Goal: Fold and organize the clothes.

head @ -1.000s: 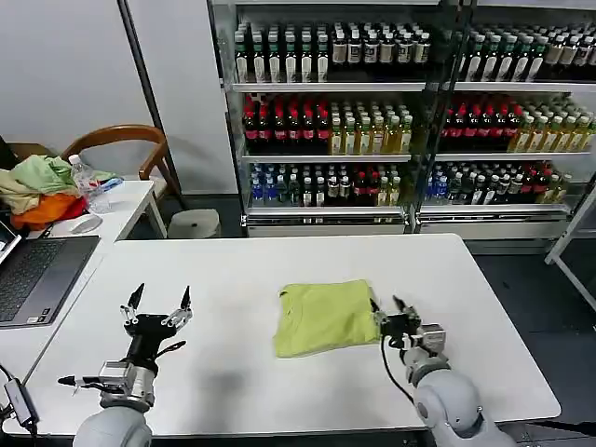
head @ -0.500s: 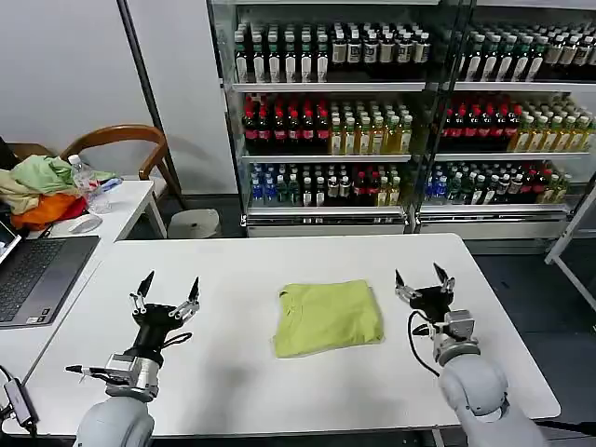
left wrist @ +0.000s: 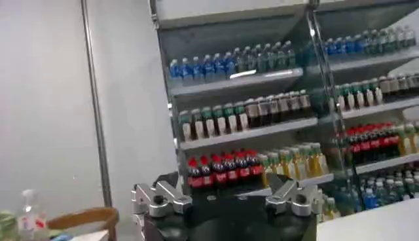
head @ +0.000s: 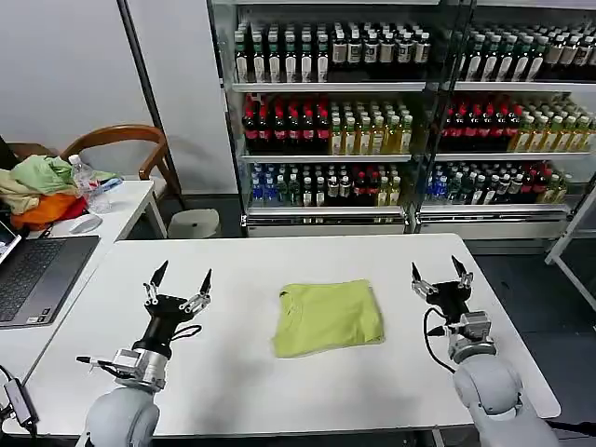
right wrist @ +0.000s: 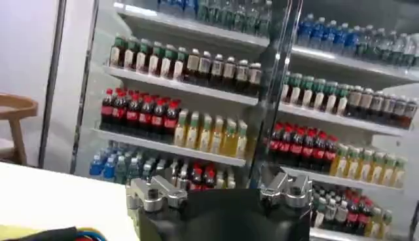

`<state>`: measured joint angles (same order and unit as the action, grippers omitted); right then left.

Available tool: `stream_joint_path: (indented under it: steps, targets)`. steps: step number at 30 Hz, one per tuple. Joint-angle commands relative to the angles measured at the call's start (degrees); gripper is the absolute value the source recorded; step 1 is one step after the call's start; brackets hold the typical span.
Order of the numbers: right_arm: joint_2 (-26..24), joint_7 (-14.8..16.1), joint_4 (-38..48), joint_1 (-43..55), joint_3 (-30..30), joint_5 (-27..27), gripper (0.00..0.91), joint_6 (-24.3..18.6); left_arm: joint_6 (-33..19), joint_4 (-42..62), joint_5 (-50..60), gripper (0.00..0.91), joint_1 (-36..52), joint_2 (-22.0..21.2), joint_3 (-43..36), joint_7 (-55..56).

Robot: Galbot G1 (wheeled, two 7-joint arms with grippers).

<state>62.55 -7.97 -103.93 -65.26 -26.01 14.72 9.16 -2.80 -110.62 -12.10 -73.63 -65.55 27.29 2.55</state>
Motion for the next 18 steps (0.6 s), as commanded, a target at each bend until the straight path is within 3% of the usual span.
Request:
stream_joint_path:
  steps: [1, 10, 18]
  targets:
    - [0.3, 1.6, 0.3, -2.7, -2.4, -1.4, 0.907, -3.9, -1.3, 1.9, -0.2, 0.907, 3.0, 0.7, -1.7, -1.4]
    - [0.7, 4.1, 1.6, -1.9, -3.2, -4.3, 0.907, -5.4, 2.1, 3.4, -1.5, 0.907, 5.9, 1.4, -3.7, 1.9]
    - [3.2, 3.5, 2.5, -1.1, -0.4, -7.4, 0.907, -6.6, 2.7, 5.7, -1.7, 0.907, 8.1, 2.9, -5.4, 2.3]
